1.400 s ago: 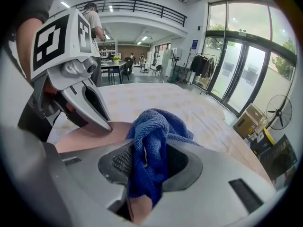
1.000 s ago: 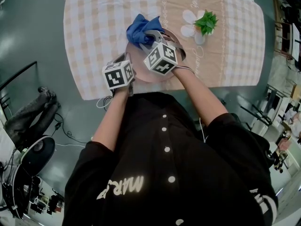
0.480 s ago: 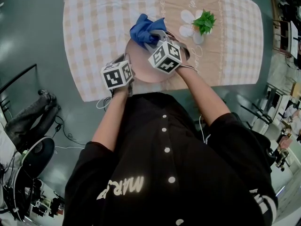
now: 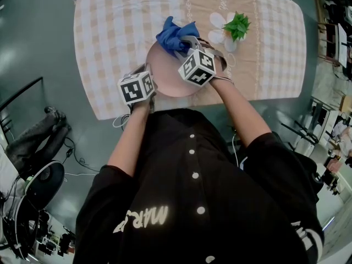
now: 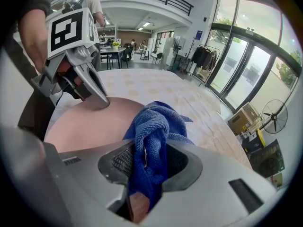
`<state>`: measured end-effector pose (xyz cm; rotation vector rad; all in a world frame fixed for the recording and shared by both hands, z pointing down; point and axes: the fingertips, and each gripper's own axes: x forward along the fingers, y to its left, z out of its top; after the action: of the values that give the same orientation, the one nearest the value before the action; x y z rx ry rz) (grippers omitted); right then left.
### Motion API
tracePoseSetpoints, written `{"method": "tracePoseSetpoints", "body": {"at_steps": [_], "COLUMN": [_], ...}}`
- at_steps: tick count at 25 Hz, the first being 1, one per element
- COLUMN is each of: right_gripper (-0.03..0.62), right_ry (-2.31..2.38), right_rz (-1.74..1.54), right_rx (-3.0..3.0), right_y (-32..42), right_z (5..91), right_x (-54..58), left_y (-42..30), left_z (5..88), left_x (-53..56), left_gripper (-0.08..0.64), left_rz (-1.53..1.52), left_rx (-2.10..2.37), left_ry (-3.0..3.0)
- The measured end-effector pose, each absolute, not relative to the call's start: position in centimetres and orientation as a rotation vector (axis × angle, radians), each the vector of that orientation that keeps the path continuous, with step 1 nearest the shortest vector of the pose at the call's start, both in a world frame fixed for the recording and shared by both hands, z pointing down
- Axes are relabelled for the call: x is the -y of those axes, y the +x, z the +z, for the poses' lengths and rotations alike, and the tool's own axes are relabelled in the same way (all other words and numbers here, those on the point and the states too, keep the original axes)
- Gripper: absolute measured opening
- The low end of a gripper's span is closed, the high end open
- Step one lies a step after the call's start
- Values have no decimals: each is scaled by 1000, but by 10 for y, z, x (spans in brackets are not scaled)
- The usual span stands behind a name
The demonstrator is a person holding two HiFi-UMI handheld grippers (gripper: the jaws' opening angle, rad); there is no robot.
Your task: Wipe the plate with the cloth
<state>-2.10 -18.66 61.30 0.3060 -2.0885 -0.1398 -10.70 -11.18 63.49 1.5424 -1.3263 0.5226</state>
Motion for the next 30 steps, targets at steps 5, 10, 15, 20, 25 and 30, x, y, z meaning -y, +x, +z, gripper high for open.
{"method": "tracePoseSetpoints", "body": {"at_steps": [5,10,15,20,25,30], "right_gripper": [126,124,124,124,124,124], "right_ry": [292,277,257,241,239,275], "right_rz": [-169,-201,-238,-265,-275,-233], "right_rx": [2056,2025,1999,1977,1961,1976], "right_y": [-9,3,12,21,27,28], "right_z": [614,615,616,617,617,616], "right_x": [187,187,186,184,181,181], "left_y": [-106,-106,-107,-107,-107,-106], "left_z": [634,632,634,632,632,632], "left_x": [112,113,112,113,113,112], "left_gripper": [31,31,31,31,31,31], "left_rz": [513,517,523,520,515,505], "left_rx": [1319,1319,1323,1325,1327,1330], "left_ry": [1542,1548,1545,1551,1554,1566]}}
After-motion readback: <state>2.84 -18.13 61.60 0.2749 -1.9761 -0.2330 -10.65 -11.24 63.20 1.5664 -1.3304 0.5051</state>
